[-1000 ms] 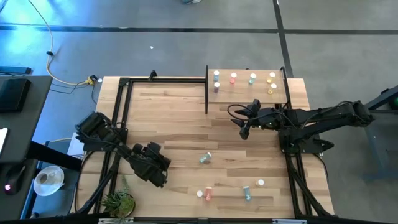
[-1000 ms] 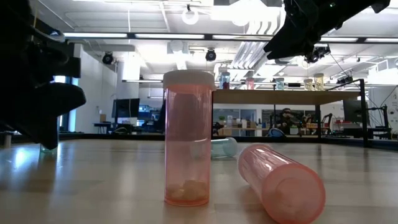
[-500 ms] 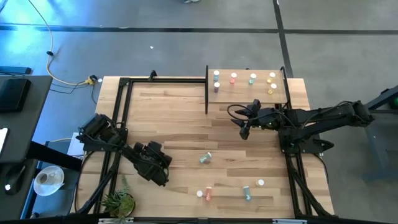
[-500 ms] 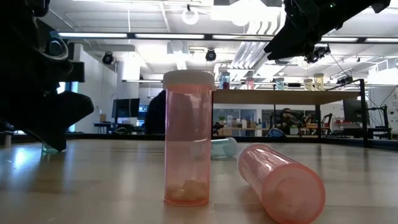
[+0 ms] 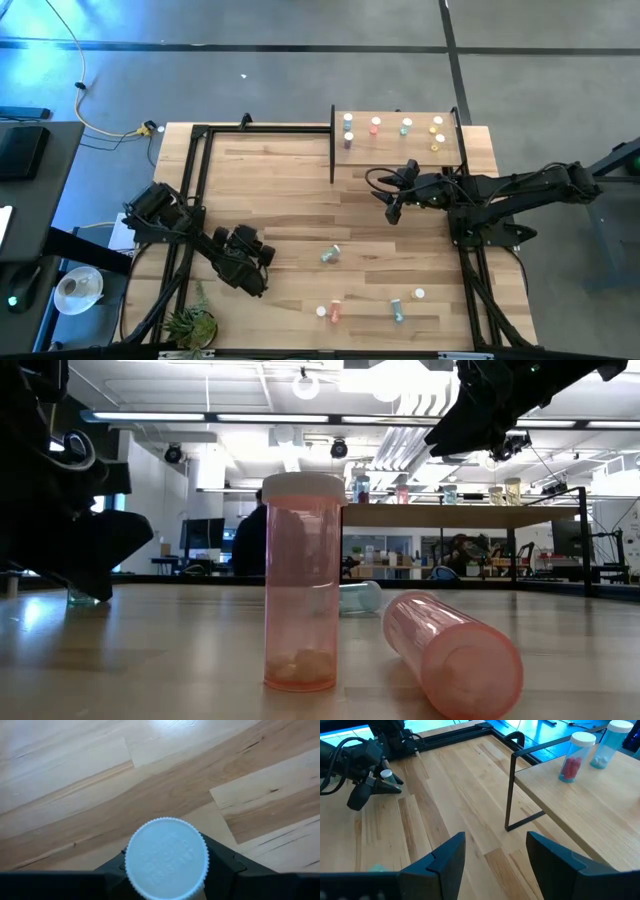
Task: Pick and place medicine bottles onto shelf by color
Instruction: Put the left green pill bottle on the shelf aligned with the green pill bottle
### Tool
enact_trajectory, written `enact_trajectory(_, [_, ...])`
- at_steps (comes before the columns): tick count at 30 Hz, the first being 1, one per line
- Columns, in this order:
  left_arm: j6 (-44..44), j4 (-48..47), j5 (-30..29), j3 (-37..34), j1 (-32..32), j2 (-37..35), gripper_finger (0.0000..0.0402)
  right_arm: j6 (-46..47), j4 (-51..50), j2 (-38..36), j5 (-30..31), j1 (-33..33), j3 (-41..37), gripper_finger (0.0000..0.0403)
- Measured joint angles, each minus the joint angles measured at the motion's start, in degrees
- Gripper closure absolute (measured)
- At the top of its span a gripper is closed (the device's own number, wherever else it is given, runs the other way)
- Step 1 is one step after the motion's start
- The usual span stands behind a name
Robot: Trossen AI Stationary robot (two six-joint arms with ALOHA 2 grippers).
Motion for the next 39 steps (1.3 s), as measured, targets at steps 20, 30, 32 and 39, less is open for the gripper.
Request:
enact_trajectory(20, [12.2, 1.3, 2.9, 2.3, 0.4, -3.2, 0.0312, 0.8, 0.5, 0.0, 0.0, 0.0, 0.0, 0.0201])
enact_trajectory(30, [38.4, 11.0, 5.5, 2.8, 4.8, -14.2, 0.0312, 0.7, 0.5, 0.0, -0.7, 0.0, 0.0, 0.0201])
enact_trajectory(32, [44.6, 14.0, 6.4, 2.8, 6.0, -16.4, 0.0312, 0.7, 0.4, 0.0, -0.8, 0.0, 0.0, 0.0201])
enact_trajectory(39, [65.1, 27.4, 15.3, 2.8, 11.0, -20.4, 0.0312, -0.7, 0.7, 0.2, -2.7, 0.0, 0.0, 0.0201])
